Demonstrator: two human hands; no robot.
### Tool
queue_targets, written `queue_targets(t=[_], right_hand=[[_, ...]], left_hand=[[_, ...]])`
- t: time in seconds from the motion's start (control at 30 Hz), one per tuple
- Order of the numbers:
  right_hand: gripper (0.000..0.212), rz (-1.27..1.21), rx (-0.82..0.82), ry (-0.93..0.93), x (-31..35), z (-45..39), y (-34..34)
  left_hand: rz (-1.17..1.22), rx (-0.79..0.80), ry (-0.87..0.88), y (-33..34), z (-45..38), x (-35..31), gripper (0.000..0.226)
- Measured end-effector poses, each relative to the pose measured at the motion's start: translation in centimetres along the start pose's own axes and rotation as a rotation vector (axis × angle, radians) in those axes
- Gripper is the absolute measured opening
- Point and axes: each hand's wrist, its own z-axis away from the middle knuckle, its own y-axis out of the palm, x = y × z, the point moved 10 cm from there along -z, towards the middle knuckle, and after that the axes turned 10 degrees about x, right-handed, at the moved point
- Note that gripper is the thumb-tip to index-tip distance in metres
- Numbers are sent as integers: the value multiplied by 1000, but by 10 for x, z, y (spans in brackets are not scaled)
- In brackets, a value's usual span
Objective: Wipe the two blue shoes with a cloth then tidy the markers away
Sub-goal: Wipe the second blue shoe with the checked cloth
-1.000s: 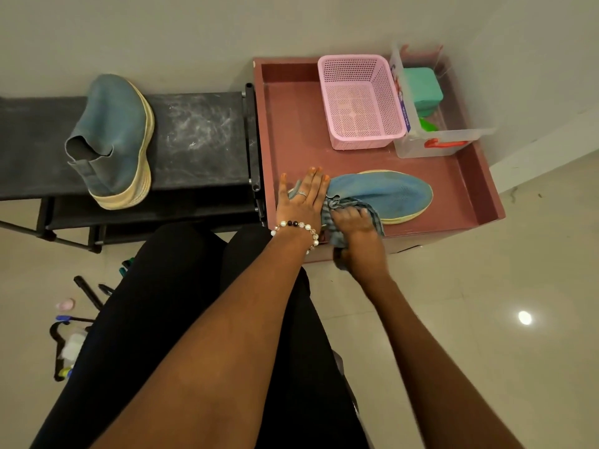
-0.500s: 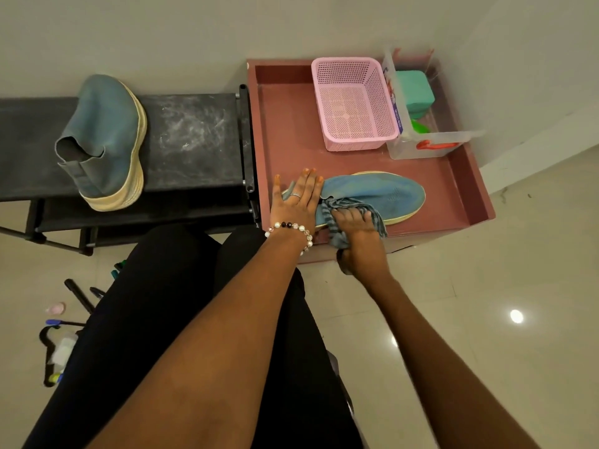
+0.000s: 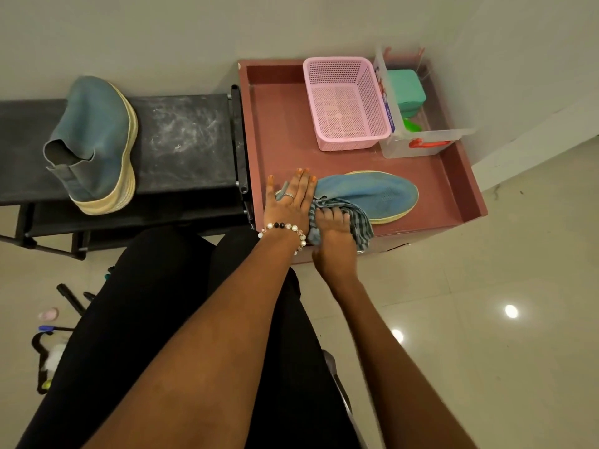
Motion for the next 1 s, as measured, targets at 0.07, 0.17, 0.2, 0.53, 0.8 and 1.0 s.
queue_targets(t=[0.07,0.17,0.2,0.53,0.8,1.0], right_hand=[[59,13,52,-130,-12,7,-11],[67,103,149,-79,-56,6,-21],[65,106,132,-26,-74,8,-29],[58,-17,20,308,-31,2,-11],[69,146,170,-157,-90,11,-28],[54,271,144,13,-147,9,-51]], left_hand=[[2,3,5,0,0,0,64],[-9,30,13,1,0,1,90],[-8,37,19,2,0,1,98],[-5,-4,-1,-3,2,0,68],[-13,24,4,3,-1,1,99],[-18,1,5,0,-1,0,96]])
